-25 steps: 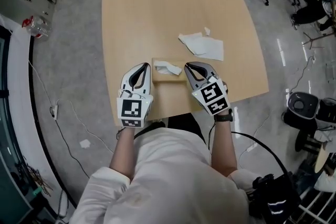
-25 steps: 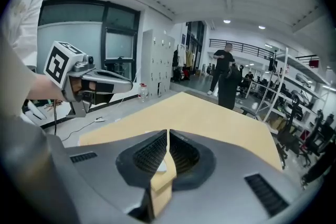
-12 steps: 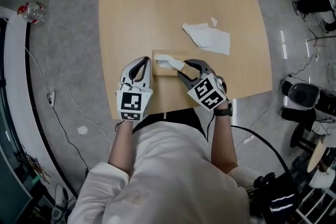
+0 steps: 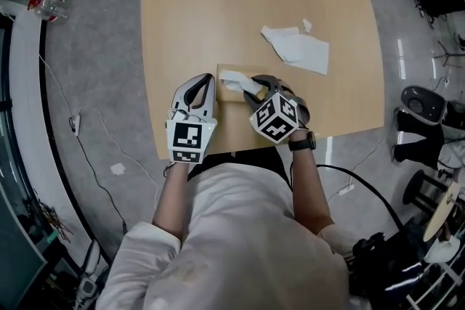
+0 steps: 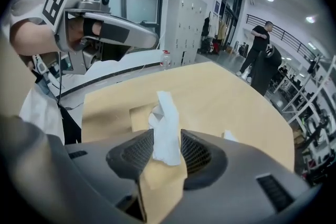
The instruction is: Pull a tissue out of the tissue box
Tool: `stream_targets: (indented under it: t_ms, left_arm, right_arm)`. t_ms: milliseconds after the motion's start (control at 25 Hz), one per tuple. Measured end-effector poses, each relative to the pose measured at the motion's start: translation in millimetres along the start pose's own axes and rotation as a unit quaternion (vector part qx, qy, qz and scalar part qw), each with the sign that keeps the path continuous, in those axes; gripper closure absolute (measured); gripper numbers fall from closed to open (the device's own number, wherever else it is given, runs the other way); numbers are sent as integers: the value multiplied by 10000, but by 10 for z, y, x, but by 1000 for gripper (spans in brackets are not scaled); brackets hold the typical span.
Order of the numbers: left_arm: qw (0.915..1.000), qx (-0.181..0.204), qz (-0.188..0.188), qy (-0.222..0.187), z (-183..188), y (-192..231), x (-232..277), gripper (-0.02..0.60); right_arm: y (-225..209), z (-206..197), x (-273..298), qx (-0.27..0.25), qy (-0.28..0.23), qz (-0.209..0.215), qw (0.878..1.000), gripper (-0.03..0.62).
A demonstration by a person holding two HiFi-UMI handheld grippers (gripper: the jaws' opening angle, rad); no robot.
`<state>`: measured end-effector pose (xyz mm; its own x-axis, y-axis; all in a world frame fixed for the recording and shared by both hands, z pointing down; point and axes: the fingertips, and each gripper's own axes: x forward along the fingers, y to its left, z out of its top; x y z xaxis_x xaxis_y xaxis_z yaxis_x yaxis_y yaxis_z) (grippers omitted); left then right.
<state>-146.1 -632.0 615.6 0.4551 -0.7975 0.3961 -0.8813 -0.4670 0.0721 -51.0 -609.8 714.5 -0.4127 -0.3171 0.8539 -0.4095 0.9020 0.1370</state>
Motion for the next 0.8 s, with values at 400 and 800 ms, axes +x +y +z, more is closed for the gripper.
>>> stream_targets:
  t_ms: [400,800]
  left_arm:
    - [10000,58,-22,-50,52,-53,-101,580]
    - [9992,236,-78,-317,249,-176,-288,580]
  right_arm:
    - [-10,-66,8,73,225,-244,9994,574]
    - [25,31,-288,523,-257,-312,9978,589]
